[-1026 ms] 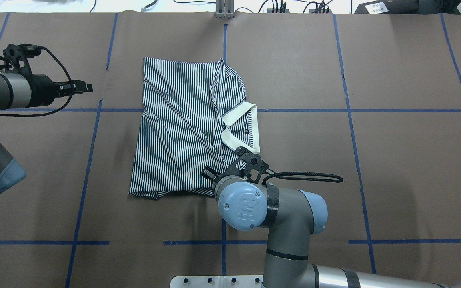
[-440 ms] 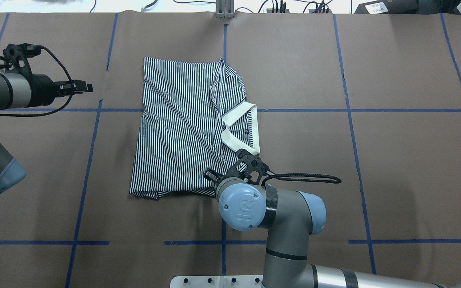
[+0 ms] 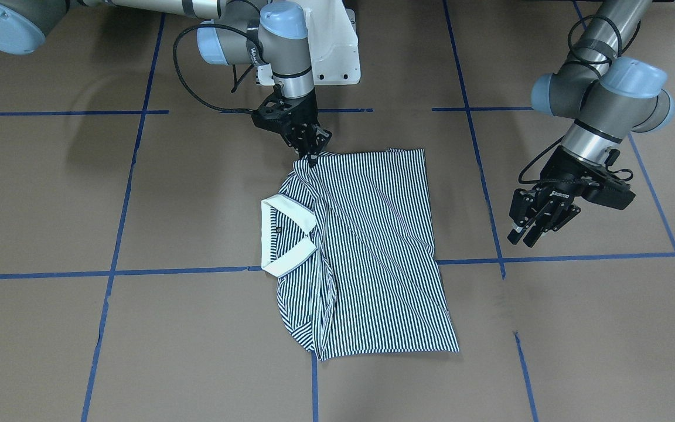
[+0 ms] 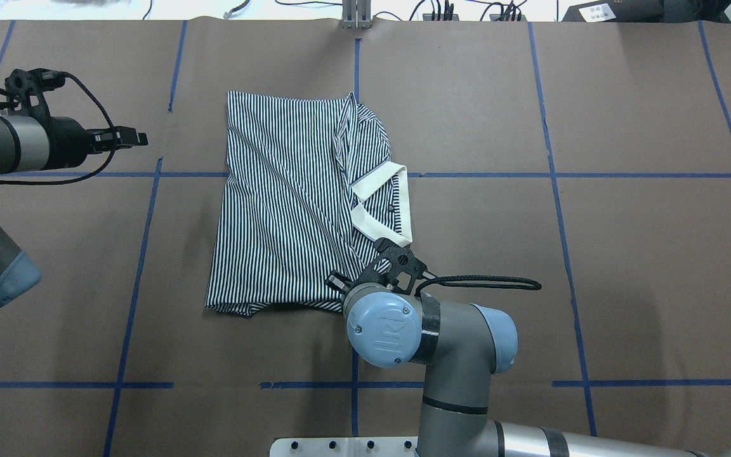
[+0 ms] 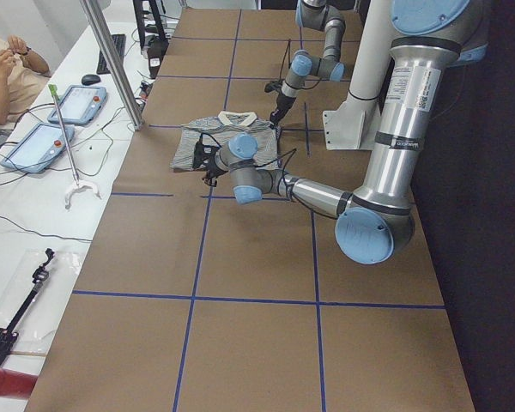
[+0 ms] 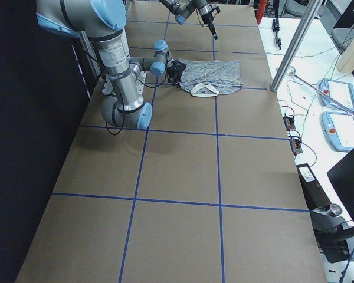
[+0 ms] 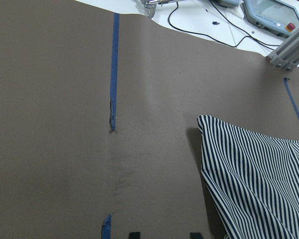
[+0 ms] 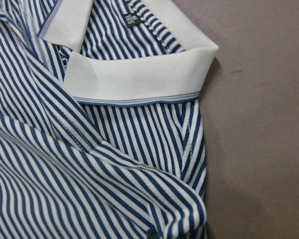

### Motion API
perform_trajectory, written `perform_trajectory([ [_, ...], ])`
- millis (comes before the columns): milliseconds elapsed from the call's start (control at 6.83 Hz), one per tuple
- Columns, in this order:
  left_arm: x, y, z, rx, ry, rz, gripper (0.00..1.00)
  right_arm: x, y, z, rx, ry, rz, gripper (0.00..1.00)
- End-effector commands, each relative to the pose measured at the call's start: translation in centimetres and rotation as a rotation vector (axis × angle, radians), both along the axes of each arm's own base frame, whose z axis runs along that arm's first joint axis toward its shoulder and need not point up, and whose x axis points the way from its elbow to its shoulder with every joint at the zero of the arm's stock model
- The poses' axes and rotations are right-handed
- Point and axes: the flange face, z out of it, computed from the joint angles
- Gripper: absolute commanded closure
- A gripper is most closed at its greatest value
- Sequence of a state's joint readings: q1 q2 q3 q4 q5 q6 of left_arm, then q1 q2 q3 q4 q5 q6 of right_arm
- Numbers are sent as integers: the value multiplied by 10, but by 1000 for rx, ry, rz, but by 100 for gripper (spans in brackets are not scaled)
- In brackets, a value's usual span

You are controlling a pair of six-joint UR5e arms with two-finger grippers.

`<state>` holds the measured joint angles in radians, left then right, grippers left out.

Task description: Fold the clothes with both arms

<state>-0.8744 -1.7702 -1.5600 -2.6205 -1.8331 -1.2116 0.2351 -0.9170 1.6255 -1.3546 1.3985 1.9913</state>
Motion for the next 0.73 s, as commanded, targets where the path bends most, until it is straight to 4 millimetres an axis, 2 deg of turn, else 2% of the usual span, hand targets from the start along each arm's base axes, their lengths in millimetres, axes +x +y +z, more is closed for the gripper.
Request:
perform_trajectory([
  [0,0,0,0,0,0,0,55,1,0,-4,29,4,-23,100],
  [147,0,0,0,-1,0,1,55,13,-3,-12,40,-9,-48,100],
  [293,0,2,-14,-9,26,4,55,35,-6,-2,54,-9,-59,100],
  [440,-3,12,-41,-93,84,14,55,58,-2,6,65,-13,-63,100],
  [586,6,35,-77,-187,151,56,55,80,4,18,67,-14,-64,100],
])
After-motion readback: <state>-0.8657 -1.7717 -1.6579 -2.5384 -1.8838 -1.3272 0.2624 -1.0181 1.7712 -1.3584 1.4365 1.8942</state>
